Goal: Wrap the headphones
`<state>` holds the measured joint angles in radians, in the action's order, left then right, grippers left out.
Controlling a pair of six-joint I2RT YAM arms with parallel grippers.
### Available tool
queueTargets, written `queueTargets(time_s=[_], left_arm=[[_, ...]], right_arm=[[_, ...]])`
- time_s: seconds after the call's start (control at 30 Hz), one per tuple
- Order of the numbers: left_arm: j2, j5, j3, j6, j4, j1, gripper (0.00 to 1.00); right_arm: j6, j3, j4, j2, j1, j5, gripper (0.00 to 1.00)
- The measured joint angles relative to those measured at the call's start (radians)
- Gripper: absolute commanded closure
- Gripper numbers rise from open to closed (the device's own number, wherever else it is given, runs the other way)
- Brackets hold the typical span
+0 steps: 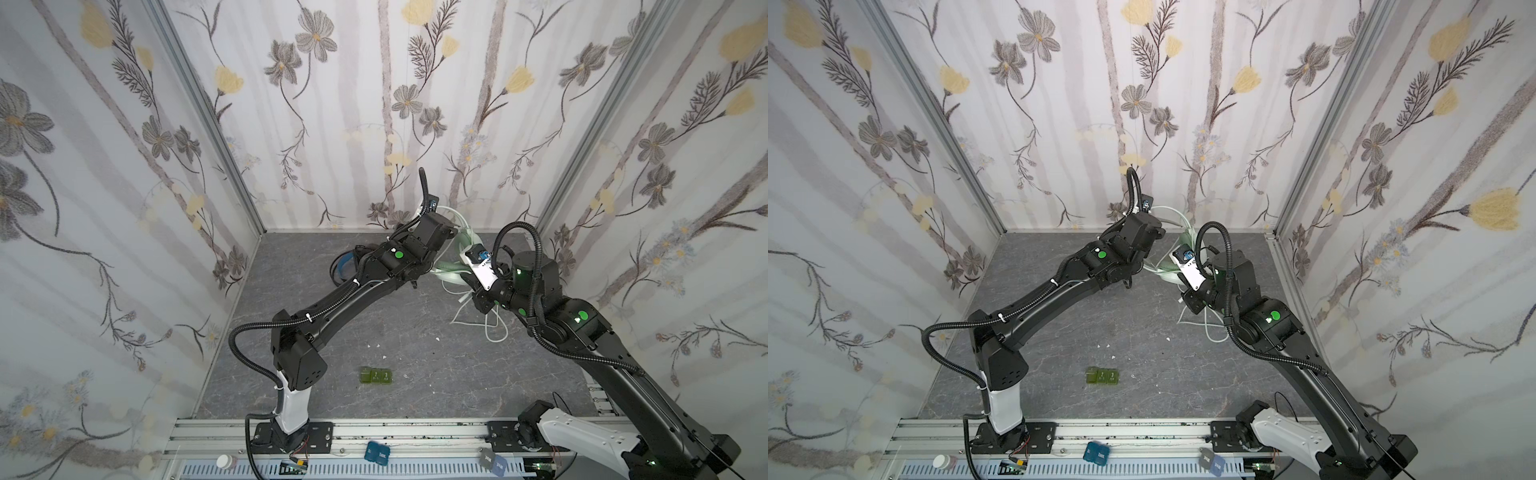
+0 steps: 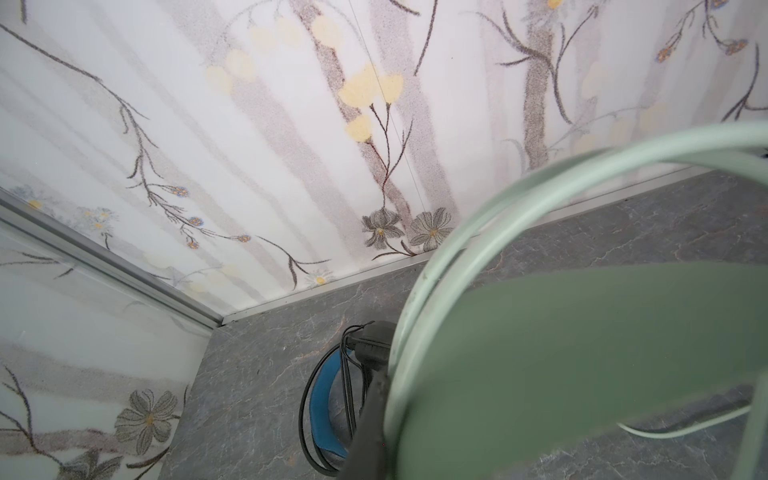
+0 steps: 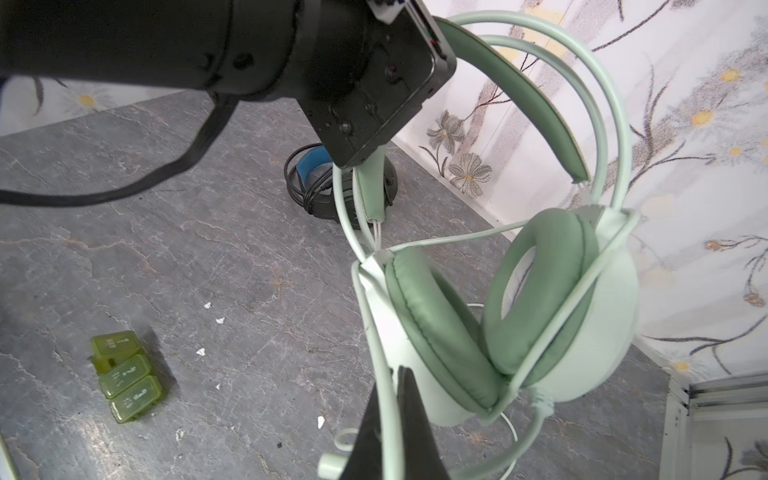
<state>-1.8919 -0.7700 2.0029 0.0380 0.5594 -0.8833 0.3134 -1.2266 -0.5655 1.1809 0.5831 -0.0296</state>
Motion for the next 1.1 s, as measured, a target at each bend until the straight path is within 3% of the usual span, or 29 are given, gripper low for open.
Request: queueTargets(time_s=[0.47, 0.67, 1.1], left_arm=[[0.146, 0.207, -0.146, 0.116, 0.044, -0.003, 1.0], [0.2, 0.295, -0.181, 0.121, 0.091, 0.0, 1.0], [0.256, 0.484, -0.18, 0.109, 0.134, 0.0, 1.0]], right_arm=[[0.149, 0.019, 0.106, -0.028, 0.0, 0.153, 0.85], [0.164, 0.061, 0.167, -0.044, 0.0, 0.216, 0.85], [0.075, 0.095, 0.262, -0.044, -0.133, 0.164, 0.86]])
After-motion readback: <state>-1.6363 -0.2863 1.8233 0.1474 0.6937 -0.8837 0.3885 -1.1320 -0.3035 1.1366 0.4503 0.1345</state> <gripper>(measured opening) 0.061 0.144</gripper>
